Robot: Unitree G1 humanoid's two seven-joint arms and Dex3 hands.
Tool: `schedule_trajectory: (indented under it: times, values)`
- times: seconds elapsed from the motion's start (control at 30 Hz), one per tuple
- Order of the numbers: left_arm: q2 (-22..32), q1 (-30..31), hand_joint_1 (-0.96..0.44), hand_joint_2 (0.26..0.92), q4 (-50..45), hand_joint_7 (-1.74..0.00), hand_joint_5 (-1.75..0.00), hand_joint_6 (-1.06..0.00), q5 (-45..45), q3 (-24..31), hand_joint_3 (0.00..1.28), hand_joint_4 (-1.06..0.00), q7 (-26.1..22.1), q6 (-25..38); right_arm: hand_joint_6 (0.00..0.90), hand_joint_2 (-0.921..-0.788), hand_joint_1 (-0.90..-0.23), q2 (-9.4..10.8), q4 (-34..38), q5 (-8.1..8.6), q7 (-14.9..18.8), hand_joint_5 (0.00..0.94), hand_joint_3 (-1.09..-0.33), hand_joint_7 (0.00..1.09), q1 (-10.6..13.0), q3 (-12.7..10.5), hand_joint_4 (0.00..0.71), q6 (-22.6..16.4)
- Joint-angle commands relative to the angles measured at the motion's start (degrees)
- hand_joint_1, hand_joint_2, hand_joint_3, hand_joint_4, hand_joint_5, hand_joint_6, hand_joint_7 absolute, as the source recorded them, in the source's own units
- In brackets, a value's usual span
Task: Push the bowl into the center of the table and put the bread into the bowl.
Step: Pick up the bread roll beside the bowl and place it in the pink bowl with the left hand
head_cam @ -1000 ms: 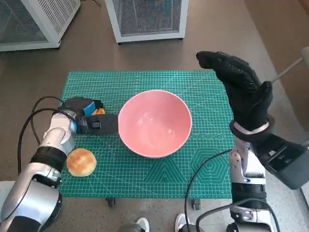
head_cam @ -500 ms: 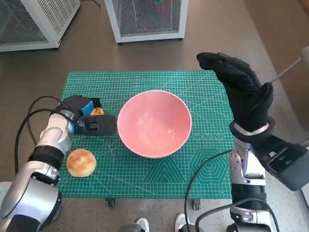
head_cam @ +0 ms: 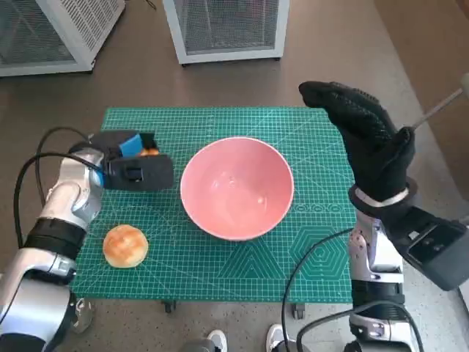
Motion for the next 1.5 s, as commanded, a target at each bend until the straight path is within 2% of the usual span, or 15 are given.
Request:
schedule_trajectory:
  times: [0.03,0.2,0.4,0.63,1.0,1.5]
  values:
    - [2.48,6.94,0.00,0.920,-22.99,-1.21,-1.17,-0.61,-3.86,7.81,0.08,-0.67,-0.88,1.28,0.291,-0.921,-0.637,0.29,-0.19,1.25,0.70,0.000,-0.661,0.02,1.49,0.32,0.211,1.16]
    - [0.83,10.25,0.00,0.920,-33.06,-1.15,-1.15,-0.63,-5.00,10.79,0.05,-0.72,0.78,-0.33,0.291,-0.921,-0.638,0.29,-0.15,1.42,0.83,0.000,-0.661,0.02,1.55,0.34,0.211,1.31]
    - [-1.38,13.14,0.00,0.917,-41.11,-1.12,-1.11,-0.66,-5.72,11.33,0.03,-0.76,1.53,-2.74,0.291,-0.921,-0.638,0.20,-0.13,1.61,0.98,0.000,-0.660,0.02,1.64,0.29,0.211,1.52]
    - [-2.13,14.71,0.00,0.917,-46.50,-1.12,-1.09,-0.68,-6.25,9.19,0.02,-0.74,-1.51,-6.22,0.291,-0.921,-0.637,0.13,-0.01,1.53,1.09,0.001,-0.658,0.02,1.85,0.35,0.212,1.47]
    - [-5.03,14.33,0.00,0.920,-45.06,-1.11,-1.14,-0.66,-6.57,6.52,0.04,-0.72,-4.54,-10.65,0.291,-0.921,-0.642,-0.25,0.08,1.64,1.51,0.001,-0.657,0.02,2.20,0.23,0.212,1.47]
    - [-6.95,13.51,0.00,0.920,-41.16,-1.10,-1.19,-0.65,-3.82,4.31,0.05,-0.71,-6.19,-11.55,0.285,-0.921,-0.647,-0.55,-0.29,1.50,1.44,0.001,-0.654,0.02,2.68,0.17,0.215,1.17]
